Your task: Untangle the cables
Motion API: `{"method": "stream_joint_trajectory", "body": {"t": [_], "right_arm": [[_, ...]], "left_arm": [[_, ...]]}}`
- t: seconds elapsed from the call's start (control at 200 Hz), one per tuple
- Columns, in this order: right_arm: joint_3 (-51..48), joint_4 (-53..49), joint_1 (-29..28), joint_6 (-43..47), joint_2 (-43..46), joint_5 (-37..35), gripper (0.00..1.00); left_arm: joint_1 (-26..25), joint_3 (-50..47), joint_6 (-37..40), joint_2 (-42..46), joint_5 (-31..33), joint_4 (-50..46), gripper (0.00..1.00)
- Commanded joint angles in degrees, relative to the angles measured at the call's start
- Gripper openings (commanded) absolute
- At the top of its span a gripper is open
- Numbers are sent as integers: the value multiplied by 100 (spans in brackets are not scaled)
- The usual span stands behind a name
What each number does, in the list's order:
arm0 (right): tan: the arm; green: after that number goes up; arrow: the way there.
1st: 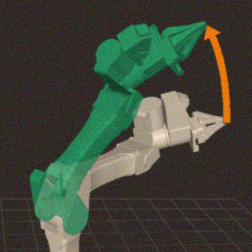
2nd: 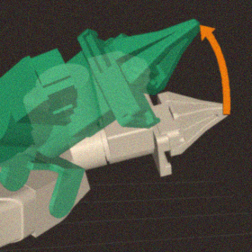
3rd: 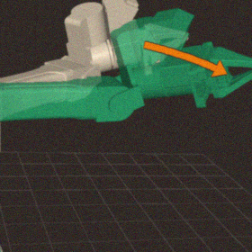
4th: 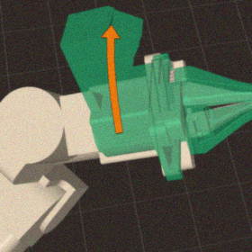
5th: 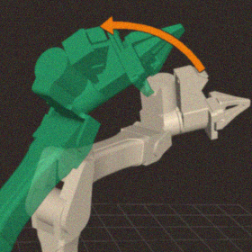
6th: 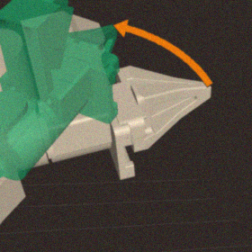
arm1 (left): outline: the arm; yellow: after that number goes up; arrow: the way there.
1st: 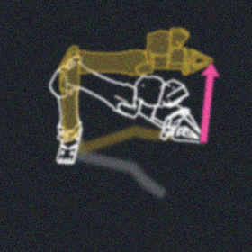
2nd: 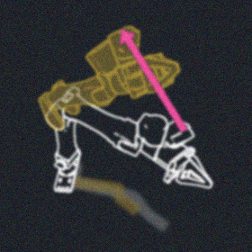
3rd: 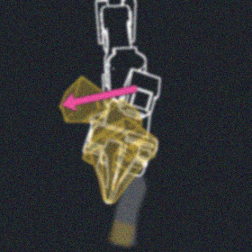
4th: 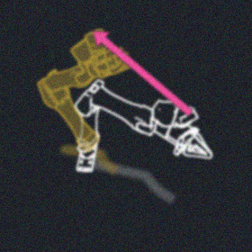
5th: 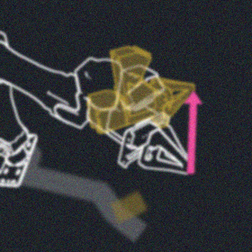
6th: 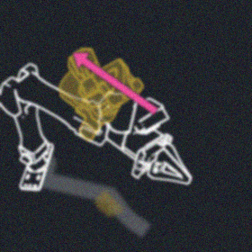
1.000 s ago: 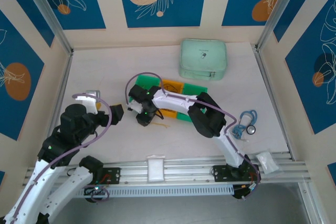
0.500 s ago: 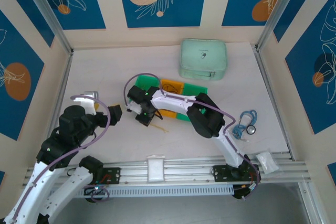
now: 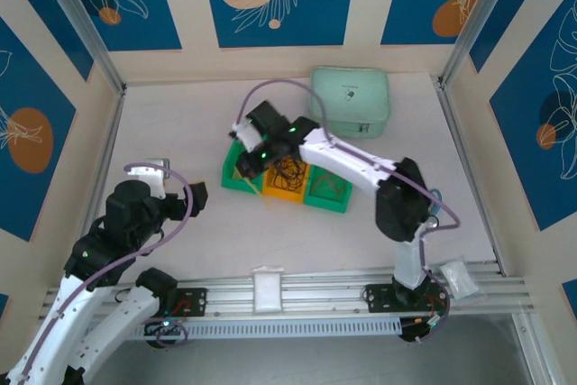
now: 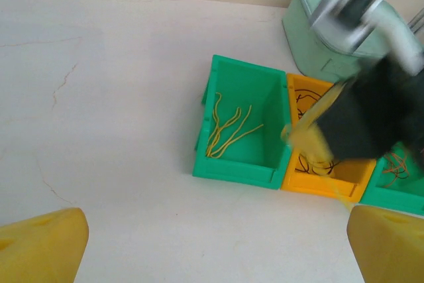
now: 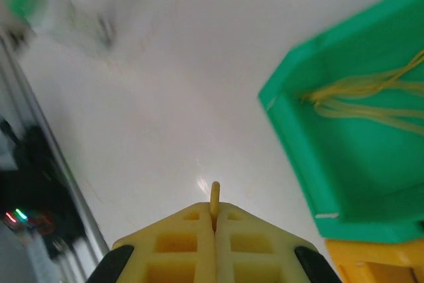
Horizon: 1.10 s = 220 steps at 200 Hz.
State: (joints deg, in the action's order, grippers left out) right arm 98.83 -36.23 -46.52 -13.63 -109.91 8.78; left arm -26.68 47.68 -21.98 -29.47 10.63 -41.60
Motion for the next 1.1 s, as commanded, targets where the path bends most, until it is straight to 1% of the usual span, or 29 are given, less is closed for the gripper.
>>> {"method": "stream_joint_trajectory", "body": {"t": [0.0, 0.05, 0.12, 0.295, 0.56, 0.75, 0.975, 1.095], "right_arm": [[-512, 1063, 362, -1278, 435, 451, 0], [-766, 1611, 565, -1744, 557, 484, 0], [-1028, 2225, 749, -2176, 635, 407, 0], [-1220, 3222, 794, -2730, 436, 1, 0], [-1203, 4485, 434, -2612, -292, -1608, 0], [-998, 4757, 355, -2418, -777, -2325, 0], [-922, 4540, 303, -1929, -987, -2628, 0], [-825, 4340, 346, -1765, -1080, -2514, 0]], "left_arm": [[48, -62, 159, -32, 30, 53, 100], [44, -77, 165, -50, 10, 82, 100], [49, -58, 176, -86, -26, 100, 100], [48, -72, 238, -159, -118, 172, 100], [43, -232, 182, -467, -382, 506, 99], [40, -338, 289, -536, -518, 756, 100], [47, -431, 354, -546, -501, 908, 99], [42, -526, 353, -583, -586, 1083, 99]]}}
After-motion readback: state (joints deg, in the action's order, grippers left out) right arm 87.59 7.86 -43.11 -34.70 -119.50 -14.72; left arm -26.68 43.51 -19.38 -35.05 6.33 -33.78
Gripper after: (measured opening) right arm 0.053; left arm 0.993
